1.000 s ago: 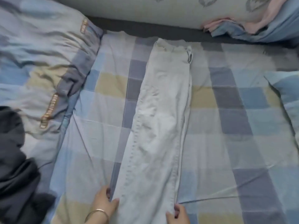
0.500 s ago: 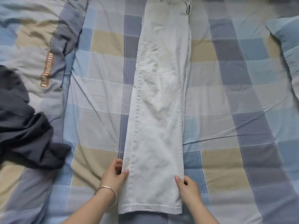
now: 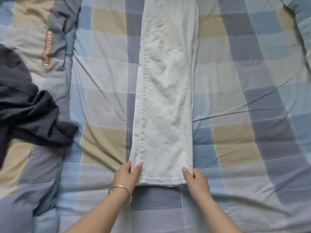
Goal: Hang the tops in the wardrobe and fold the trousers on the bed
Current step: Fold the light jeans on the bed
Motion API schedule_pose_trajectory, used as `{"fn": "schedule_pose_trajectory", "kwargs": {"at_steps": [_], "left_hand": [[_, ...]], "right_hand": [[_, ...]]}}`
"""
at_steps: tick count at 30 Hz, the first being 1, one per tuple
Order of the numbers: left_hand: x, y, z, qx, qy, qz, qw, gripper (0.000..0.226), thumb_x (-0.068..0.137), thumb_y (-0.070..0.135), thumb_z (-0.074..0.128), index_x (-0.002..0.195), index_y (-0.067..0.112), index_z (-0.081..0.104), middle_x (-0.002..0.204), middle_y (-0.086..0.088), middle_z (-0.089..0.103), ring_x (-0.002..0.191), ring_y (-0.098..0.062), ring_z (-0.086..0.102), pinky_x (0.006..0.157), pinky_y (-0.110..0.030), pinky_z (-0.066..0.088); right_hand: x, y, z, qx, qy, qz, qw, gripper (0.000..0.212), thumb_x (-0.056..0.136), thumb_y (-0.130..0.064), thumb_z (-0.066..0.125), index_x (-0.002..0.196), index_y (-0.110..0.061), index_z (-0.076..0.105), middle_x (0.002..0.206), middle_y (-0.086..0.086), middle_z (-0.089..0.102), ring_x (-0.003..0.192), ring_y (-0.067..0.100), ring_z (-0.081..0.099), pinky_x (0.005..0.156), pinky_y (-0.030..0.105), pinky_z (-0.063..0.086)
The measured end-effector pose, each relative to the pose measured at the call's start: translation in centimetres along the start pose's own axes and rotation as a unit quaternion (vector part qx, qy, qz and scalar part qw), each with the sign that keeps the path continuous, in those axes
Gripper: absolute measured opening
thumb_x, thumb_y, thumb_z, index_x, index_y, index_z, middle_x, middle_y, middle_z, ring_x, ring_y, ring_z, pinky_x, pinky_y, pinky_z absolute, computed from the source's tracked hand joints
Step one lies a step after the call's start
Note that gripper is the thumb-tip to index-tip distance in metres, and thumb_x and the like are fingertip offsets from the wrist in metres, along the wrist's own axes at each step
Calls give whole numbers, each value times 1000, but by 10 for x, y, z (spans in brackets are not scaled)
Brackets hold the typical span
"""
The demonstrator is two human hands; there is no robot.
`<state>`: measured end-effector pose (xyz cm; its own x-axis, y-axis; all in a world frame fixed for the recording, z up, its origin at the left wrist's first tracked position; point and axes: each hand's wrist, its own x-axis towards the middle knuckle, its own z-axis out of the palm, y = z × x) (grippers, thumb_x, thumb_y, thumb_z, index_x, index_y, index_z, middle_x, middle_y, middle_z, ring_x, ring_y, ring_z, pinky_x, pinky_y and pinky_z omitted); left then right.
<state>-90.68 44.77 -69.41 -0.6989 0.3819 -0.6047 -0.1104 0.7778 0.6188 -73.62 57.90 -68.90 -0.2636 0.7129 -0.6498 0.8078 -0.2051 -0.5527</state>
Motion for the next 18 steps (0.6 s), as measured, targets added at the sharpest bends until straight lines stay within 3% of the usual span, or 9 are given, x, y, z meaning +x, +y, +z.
{"fn": "schedule_pose_trajectory", "kwargs": {"at_steps": [2, 5, 8, 10, 13, 15, 18], "left_hand": [[0, -3, -4, 6, -6, 1, 1000, 34, 89, 31, 59, 62, 14, 51, 63, 0, 50, 64, -21, 45, 59, -30, 33], [-2, -3, -13, -67, -19, -5, 998, 48, 85, 34, 63, 51, 19, 34, 51, 10, 31, 55, -15, 28, 53, -29, 23], [-8, -1, -22, -73, -69, 7, 995, 35, 81, 33, 68, 55, 19, 49, 47, 11, 42, 49, -5, 36, 49, -18, 29], [-15, -4, -22, -45, -120, 21, 991, 16, 76, 25, 75, 68, 22, 61, 58, 10, 57, 51, 4, 49, 53, -11, 37], [-28, -1, -22, -1, -148, 65, 987, 23, 64, 36, 77, 80, 48, 66, 83, 11, 63, 73, 14, 57, 68, -9, 45], [-35, 9, -27, 24, -142, 114, 983, 39, 57, 51, 70, 90, 67, 54, 98, 26, 58, 83, 15, 57, 71, -7, 45], [-44, 32, -47, 4, -157, 168, 973, 30, 69, 46, 73, 89, 62, 58, 102, 33, 53, 89, 15, 57, 73, -6, 44]], "right_hand": [[-1, -3, -6, -11, 12, -27, 1000, 41, 92, -26, 55, 56, -19, 38, 65, -2, 42, 61, 13, 40, 58, 28, 32], [-2, -5, -14, 20, 43, -22, 999, 45, 89, -22, 60, 53, -15, 33, 58, -1, 36, 56, 16, 33, 54, 31, 26], [-6, 1, -13, 87, 64, 18, 994, 48, 81, -40, 61, 55, -4, 45, 56, 9, 42, 58, 18, 37, 57, 31, 27], [-9, 6, -10, 115, 86, 48, 989, 48, 84, -36, 62, 67, 8, 57, 66, 24, 59, 64, 27, 50, 60, 32, 33], [-19, -1, -11, 86, 72, 22, 993, 24, 88, -21, 62, 66, -9, 63, 67, 14, 61, 68, 26, 53, 60, 29, 38], [-28, -12, -15, 29, 61, -38, 997, 25, 80, -20, 71, 61, -28, 57, 64, 4, 61, 63, 20, 54, 59, 24, 41], [-38, -30, -30, -6, 28, -84, 996, 29, 71, -19, 78, 60, -34, 56, 67, 3, 66, 64, 11, 60, 57, 14, 44]]}}
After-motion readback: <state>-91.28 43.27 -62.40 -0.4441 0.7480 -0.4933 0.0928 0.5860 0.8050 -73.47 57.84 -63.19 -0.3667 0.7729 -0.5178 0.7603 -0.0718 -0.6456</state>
